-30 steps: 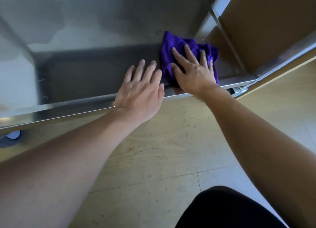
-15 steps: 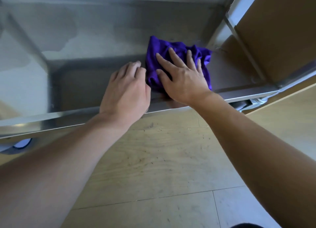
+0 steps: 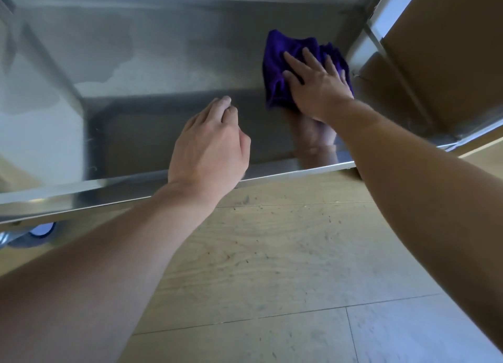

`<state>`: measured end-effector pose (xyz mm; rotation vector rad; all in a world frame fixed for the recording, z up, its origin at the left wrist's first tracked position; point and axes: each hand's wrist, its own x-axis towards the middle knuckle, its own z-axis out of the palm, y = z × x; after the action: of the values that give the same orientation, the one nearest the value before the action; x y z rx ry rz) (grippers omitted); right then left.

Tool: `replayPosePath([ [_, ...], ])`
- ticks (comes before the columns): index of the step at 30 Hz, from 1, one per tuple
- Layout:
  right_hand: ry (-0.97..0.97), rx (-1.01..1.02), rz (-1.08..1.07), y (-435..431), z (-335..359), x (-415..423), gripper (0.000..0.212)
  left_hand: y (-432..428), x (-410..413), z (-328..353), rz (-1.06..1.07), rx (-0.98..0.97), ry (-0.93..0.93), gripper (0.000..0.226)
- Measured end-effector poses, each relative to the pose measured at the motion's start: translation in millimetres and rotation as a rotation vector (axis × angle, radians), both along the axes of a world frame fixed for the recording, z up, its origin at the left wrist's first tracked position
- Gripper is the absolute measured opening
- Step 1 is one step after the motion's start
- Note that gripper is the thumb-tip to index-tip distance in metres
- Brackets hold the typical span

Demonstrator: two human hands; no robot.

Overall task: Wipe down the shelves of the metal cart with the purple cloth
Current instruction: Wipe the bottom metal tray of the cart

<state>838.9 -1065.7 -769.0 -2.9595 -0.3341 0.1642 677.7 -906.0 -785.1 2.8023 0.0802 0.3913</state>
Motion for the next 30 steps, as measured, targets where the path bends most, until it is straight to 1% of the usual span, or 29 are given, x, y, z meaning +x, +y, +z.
replayPosePath([
  [3, -0.004, 0.008, -0.055, -16, -1, -24, 0.05, -2, 0, 1, -0.008, 0.025, 0.003, 0.034],
  [6, -0.018, -0.004, -0.028, -18, -3, -52, 0.051, -4, 0, 5, 0.005, 0.094, 0.02, 0.026],
  [8, -0.021, -0.018, -0.016, -18, -3, -59, 0.051, -10, 5, 13, 0.004, 0.127, 0.067, 0.022],
  [10, -0.008, -0.017, -0.022, -20, -2, -61, 0.052, -20, 12, 17, -0.022, 0.118, 0.088, 0.019],
  [12, -0.005, -0.012, -0.043, -22, -3, -62, 0.053, -28, 17, 15, -0.052, 0.105, 0.067, 0.018],
  [18, -0.031, -0.03, -0.271, -64, -5, -56, 0.052, -28, 17, 2, -0.032, 0.057, -0.029, 0.019],
  [20, -0.017, -0.033, -0.307, -80, -3, -48, 0.052, -28, 17, 1, -0.029, 0.059, -0.034, 0.018],
  [25, 0.039, -0.025, -0.295, -81, 2, -13, 0.052, -30, 16, 0, -0.031, 0.081, -0.039, 0.022],
  [28, 0.052, -0.007, -0.274, -53, 1, 3, 0.052, -32, 16, 1, -0.031, 0.099, -0.046, 0.021],
  [30, 0.061, 0.013, -0.203, -29, 0, 4, 0.052, -32, 16, 0, -0.028, 0.11, -0.047, 0.021],
])
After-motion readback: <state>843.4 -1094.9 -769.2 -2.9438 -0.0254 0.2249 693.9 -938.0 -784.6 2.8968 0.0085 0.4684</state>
